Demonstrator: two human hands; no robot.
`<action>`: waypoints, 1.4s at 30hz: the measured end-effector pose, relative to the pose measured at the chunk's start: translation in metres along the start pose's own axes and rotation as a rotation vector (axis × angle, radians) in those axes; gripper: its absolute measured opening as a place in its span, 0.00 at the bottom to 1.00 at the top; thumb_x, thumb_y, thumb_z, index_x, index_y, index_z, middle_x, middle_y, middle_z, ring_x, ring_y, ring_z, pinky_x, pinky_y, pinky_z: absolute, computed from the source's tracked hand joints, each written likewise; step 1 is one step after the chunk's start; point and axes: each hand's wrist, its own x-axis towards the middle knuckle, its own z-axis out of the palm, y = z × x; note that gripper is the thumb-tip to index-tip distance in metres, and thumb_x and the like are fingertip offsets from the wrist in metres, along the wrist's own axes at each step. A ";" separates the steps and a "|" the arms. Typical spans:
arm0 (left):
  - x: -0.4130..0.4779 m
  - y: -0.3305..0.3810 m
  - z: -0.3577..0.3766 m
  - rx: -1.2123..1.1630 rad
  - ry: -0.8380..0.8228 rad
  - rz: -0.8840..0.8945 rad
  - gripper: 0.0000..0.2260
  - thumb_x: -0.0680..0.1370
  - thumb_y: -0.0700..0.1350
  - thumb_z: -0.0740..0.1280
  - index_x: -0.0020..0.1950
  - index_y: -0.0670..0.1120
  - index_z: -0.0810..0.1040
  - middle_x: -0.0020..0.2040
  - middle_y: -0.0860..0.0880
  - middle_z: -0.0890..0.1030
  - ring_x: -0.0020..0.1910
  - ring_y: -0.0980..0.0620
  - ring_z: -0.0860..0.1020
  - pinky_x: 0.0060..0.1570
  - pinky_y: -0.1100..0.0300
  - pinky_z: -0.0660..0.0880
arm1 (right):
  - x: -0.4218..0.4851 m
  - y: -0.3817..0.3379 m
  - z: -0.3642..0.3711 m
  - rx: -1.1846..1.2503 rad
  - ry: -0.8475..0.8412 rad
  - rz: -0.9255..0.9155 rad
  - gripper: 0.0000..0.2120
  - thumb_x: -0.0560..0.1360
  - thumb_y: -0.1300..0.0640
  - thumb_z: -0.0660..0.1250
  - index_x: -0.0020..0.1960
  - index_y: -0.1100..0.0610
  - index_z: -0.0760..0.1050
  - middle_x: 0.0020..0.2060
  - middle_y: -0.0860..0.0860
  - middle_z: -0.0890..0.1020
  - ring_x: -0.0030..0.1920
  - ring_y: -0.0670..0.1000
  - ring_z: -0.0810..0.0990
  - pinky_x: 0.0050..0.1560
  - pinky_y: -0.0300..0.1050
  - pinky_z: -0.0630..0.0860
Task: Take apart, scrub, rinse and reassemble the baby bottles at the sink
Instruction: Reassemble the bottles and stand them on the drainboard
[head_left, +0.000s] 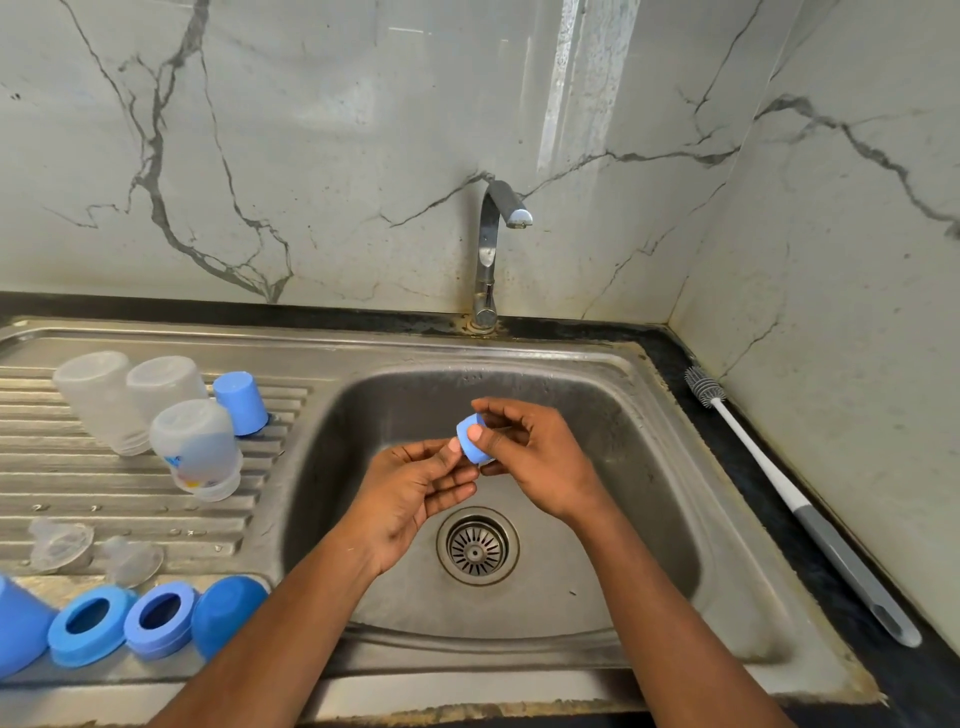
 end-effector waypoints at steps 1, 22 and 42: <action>0.000 -0.001 0.000 0.016 0.007 0.004 0.08 0.77 0.39 0.68 0.53 0.38 0.83 0.46 0.40 0.86 0.43 0.48 0.85 0.43 0.58 0.83 | -0.001 0.000 0.000 -0.041 -0.020 -0.009 0.21 0.75 0.54 0.73 0.66 0.55 0.77 0.53 0.46 0.82 0.52 0.46 0.82 0.48 0.43 0.83; 0.008 -0.008 0.000 0.068 0.192 0.071 0.05 0.78 0.36 0.69 0.48 0.36 0.83 0.34 0.43 0.81 0.36 0.49 0.81 0.49 0.50 0.81 | 0.005 -0.006 0.008 -0.132 0.091 0.025 0.11 0.70 0.54 0.77 0.51 0.54 0.83 0.43 0.49 0.85 0.46 0.50 0.84 0.50 0.50 0.83; 0.007 -0.009 0.003 0.037 0.233 0.137 0.05 0.78 0.37 0.69 0.47 0.40 0.84 0.36 0.43 0.82 0.39 0.49 0.81 0.50 0.51 0.81 | 0.006 -0.005 0.006 -0.134 0.054 -0.001 0.20 0.71 0.58 0.77 0.61 0.53 0.77 0.53 0.45 0.82 0.53 0.43 0.81 0.55 0.37 0.78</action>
